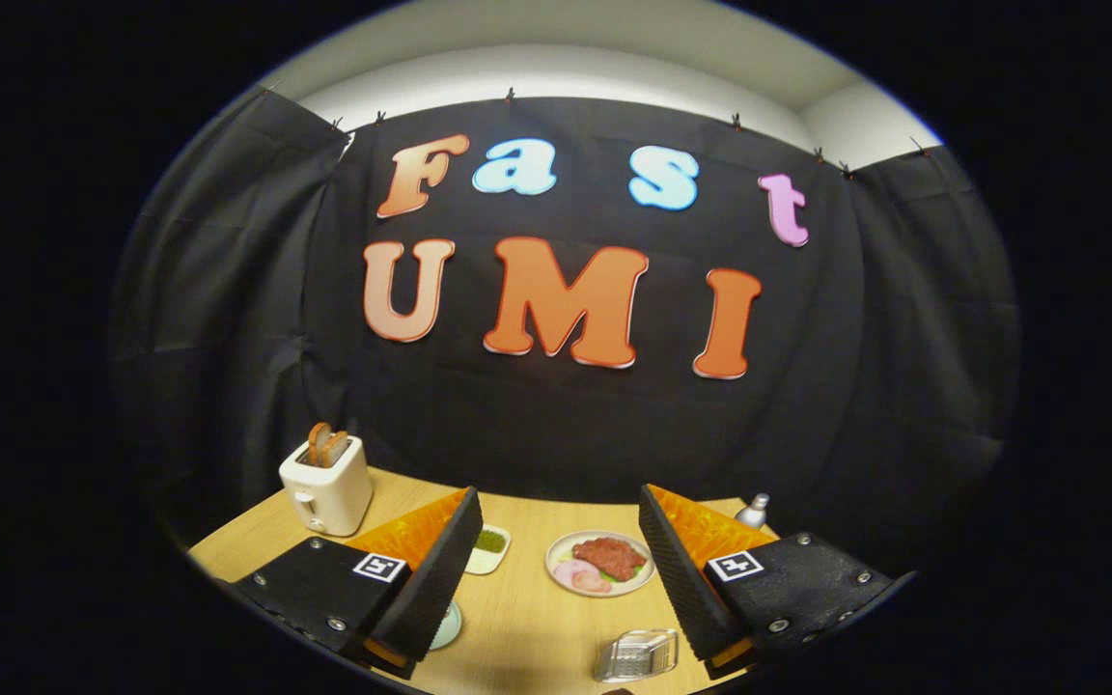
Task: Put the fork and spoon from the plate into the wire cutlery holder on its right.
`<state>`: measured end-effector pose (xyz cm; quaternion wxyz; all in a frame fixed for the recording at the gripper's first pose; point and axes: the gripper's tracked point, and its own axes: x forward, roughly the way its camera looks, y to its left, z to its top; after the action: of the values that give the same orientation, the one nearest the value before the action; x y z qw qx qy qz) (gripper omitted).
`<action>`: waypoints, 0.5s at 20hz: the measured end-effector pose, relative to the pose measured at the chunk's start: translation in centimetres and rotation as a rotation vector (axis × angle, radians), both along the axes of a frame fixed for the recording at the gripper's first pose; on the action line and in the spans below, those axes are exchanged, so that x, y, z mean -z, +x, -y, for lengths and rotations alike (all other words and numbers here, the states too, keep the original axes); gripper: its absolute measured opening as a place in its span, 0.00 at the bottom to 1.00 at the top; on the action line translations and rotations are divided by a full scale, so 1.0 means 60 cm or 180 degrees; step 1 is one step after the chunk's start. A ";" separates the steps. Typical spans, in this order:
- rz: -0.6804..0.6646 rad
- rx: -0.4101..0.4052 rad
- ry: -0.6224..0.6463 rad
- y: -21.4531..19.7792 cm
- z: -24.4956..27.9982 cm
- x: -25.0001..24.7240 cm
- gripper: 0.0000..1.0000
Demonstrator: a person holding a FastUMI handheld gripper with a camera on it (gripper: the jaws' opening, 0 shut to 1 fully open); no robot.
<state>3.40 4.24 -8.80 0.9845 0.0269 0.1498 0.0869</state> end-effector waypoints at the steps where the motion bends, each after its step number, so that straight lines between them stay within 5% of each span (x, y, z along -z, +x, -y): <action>1: -0.0150 -0.0117 0.0011 -0.006 -0.021 0.023 0.98; 10: -0.1683 -0.0995 0.0018 -0.065 -0.216 0.212 0.91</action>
<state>-0.53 17.18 -21.52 0.8860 0.0279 0.4030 0.2277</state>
